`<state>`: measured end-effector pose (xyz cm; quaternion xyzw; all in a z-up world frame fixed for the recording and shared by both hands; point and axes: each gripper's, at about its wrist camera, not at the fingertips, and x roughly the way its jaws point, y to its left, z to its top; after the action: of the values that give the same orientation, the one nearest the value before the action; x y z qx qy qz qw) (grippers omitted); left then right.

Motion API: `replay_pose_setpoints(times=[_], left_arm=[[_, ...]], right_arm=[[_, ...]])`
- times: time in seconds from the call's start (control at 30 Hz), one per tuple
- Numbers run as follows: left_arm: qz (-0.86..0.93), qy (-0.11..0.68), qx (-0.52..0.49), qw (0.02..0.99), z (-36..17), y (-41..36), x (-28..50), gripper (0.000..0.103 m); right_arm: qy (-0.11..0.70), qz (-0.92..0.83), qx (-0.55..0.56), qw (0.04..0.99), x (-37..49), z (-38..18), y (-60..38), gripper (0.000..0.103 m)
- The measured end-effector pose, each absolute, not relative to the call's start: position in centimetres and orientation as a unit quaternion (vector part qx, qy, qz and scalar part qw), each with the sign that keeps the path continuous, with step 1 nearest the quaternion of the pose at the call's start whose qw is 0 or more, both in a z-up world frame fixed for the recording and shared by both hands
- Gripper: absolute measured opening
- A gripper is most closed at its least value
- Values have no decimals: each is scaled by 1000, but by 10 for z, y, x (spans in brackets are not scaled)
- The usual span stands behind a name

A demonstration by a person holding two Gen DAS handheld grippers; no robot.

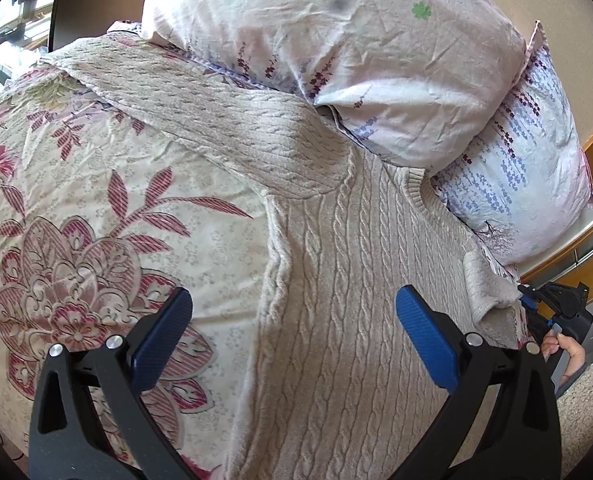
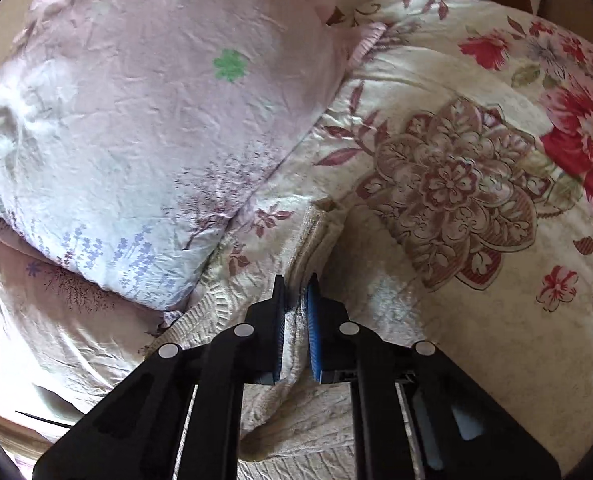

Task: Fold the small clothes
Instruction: 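Lift the sleeve with the right tool and carry it across the sweater body, then lay the sleeve on the sweater body and open the right tool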

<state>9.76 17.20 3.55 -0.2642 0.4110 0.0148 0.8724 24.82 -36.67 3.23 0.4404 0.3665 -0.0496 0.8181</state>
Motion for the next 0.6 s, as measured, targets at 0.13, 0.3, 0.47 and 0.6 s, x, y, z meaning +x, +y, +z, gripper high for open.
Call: replay_pose_setpoints(times=[0.13,0.3,0.47,0.6], left_arm=[[53,404,-264,874,36,195,97,101],[84,401,-279,869,37,224,97,101],[98,396,-296,864,37,247,91,101],[107,395,-300,862,36,260,85,101]], right_arm=[[340,27,422,840,258,70,-318,11],[351,138,375,847,278,96,-223,11],[422,199,289,836,289,71,-121,11],[481,205,227,822,293,31,-65,9]])
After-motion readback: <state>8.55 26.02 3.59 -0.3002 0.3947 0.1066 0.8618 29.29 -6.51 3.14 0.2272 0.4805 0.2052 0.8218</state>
